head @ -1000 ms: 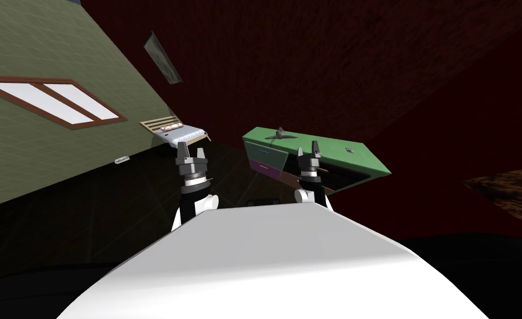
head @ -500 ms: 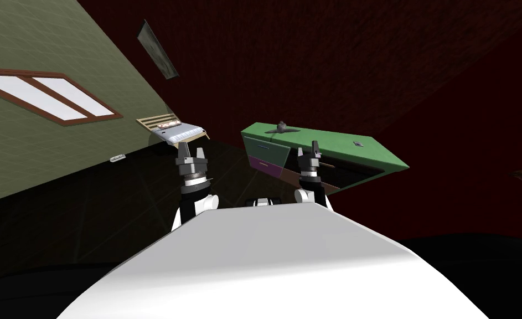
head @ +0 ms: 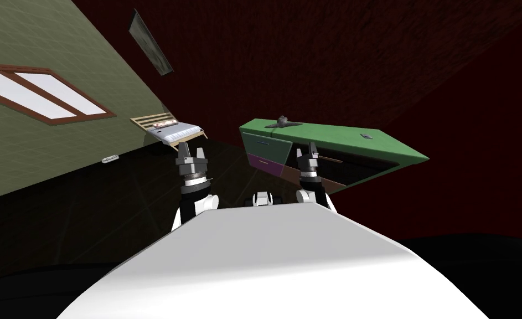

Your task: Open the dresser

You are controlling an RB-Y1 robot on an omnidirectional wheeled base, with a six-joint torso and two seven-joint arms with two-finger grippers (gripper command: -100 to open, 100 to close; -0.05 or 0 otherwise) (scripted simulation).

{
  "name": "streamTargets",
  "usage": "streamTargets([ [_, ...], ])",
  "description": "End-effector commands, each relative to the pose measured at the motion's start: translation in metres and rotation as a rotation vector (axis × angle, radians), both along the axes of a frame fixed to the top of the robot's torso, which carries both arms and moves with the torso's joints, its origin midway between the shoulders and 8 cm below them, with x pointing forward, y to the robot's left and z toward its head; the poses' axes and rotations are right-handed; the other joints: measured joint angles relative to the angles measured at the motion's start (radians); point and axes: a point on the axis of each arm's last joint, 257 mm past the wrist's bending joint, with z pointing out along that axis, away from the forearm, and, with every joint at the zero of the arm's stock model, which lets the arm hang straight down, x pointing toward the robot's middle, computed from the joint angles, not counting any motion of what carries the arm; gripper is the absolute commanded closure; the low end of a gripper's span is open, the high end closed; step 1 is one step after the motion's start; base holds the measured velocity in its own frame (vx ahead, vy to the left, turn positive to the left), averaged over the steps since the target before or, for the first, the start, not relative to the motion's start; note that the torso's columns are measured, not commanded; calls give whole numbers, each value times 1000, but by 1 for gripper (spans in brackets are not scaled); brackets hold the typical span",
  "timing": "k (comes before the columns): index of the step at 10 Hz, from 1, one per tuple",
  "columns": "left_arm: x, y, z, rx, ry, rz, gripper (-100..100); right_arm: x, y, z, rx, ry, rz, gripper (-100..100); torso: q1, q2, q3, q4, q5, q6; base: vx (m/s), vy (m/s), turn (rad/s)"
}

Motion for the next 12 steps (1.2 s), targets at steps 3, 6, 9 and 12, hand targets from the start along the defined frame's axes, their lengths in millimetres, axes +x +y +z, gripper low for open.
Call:
streamTargets([
  [3,0,0,0,0,0,0,0,8,9,-18,-203,52,-39,-100,-1,2,0,2,0,0,79,101,-79],
  [6,0,0,0,0,0,0,0,13,13,-31,-340,83,-80,-100,0,2,0,2,0,0,81,109,-83],
  [9,0,0,0,0,0,0,0,19,15,-46,-479,114,-122,-100,-4,4,1,2,-1,0,67,78,-75],
  [12,0,0,0,0,0,0,0,22,16,-54,-575,127,-158,-100,-1,2,0,2,0,0,70,90,-64],
])
